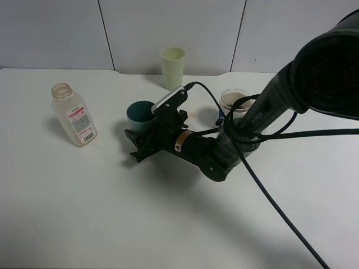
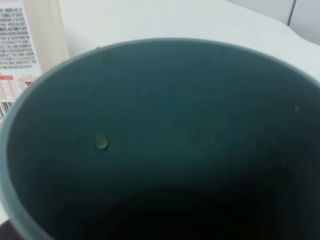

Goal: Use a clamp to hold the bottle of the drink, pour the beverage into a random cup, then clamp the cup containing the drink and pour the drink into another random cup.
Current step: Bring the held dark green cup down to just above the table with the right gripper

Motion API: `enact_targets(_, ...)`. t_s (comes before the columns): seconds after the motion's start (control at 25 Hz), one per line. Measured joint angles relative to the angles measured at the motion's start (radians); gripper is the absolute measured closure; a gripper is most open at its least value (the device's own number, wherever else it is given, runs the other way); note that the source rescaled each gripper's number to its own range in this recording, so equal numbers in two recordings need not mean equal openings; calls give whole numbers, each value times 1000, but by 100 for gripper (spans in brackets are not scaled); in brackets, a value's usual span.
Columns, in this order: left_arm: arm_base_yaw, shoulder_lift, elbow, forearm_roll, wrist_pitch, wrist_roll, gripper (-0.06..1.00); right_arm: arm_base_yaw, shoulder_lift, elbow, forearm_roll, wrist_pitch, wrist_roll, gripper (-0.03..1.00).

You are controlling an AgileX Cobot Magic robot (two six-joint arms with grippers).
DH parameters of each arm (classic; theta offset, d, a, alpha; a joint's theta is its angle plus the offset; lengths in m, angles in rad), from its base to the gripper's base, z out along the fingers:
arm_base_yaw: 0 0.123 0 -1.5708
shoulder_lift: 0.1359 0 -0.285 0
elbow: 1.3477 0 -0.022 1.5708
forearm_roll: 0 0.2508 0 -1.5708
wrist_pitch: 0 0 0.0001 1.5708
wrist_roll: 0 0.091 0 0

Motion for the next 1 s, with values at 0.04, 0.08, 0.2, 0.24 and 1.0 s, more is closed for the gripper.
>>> enact_targets(0.04,0,0,0,0,0,0,-5,0,0,0,0,-1,0,95)
enact_targets(0.08,0,0,0,0,0,0,-5,0,1,0,0,-4,0,95)
enact_targets(0.2,0,0,0,0,0,0,-5,0,1,0,0,-6,0,95)
enact_targets(0.24,0,0,0,0,0,0,-5,0,1,0,0,-6,0,95)
enact_targets(1.0,0,0,0,0,0,0,-5,0,-94,1,0,56,91,26)
